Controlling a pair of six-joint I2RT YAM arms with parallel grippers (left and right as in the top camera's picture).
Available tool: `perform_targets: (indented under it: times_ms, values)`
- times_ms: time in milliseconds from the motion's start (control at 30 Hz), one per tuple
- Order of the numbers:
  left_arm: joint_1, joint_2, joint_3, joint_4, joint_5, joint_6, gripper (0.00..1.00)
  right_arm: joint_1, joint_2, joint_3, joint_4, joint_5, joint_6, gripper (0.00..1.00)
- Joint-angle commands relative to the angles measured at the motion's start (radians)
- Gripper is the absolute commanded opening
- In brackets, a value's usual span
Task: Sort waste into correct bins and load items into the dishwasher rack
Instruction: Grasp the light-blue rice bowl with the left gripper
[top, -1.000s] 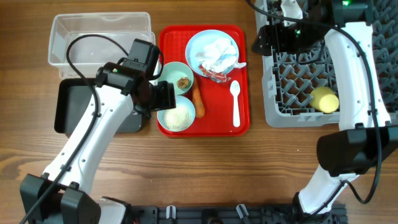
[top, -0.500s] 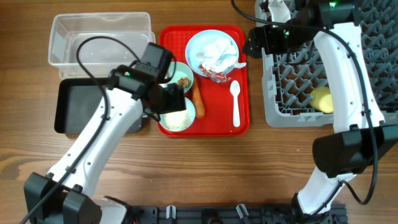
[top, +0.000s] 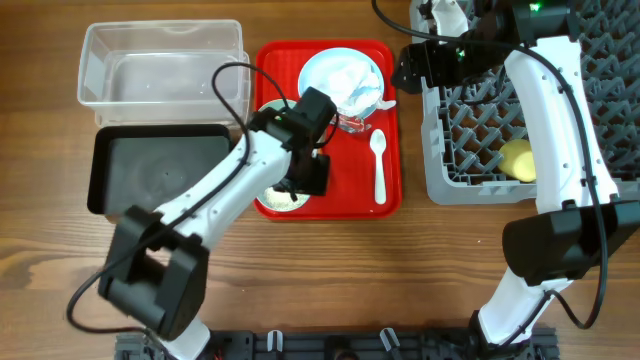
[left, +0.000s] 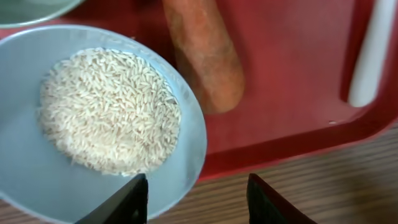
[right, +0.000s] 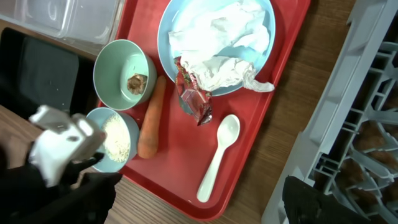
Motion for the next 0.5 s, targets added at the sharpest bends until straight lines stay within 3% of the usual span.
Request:
perform_targets:
  times_ms: [0,300,333,400,467]
  values:
    - [-0.003,0.074,0.004,0.016,-0.026,0.019,0.49,0.0,-0.025,0.013,0.004,0.018,0.001,0.89]
    - [-0.003,0.132,0.005,0.057,-0.025,0.018,0.28,0.0,-0.025,0.013,0.004,0.031,0.001,0.89]
    - [-0.003,0.132,0.005,0.057,-0.025,0.018,0.24,0.0,-0.025,0.013,0.003,0.031,0.001,0.89]
    - [-0.002,0.131,0.005,0.057,-0.027,0.019,0.04,0.0,-0.025,0.013,0.002,0.04,0.001,0.89]
    - [-0.002,0.131,0.005,0.056,-0.029,0.018,0.04,0.0,-0.025,0.013,0.003,0.041,0.001,0.89]
